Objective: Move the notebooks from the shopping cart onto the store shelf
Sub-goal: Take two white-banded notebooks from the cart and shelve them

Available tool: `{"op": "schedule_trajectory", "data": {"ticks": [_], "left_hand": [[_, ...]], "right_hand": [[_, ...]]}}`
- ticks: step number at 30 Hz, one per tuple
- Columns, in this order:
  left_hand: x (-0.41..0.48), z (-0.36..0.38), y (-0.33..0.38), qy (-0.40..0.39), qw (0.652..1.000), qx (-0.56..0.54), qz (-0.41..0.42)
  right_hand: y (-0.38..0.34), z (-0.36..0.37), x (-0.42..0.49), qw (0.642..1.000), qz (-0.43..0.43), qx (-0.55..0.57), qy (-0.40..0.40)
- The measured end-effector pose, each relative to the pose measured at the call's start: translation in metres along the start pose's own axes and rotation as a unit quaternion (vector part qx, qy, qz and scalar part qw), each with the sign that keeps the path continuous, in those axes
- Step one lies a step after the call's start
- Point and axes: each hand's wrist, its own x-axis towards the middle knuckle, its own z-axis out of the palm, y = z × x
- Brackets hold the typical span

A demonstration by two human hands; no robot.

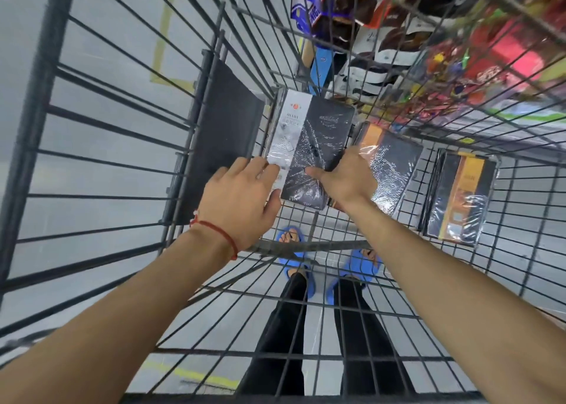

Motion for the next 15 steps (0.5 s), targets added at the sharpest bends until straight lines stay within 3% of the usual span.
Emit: {"op": "schedule_trajectory", "data": {"ticks": [7, 15], "left_hand": [[-0.002, 0.002, -0.003, -0.013, 1.000, -0.015, -0.015], [-0.004, 0.004, -0.001, -0.044, 0.996, -0.063, -0.043]], "right_hand": [[0.006, 0.000, 0.001, 0.999, 0.009, 0.045, 0.003], [0.028, -0.017, -0.011, 0.971, 0.028, 0.228, -0.060]]}}
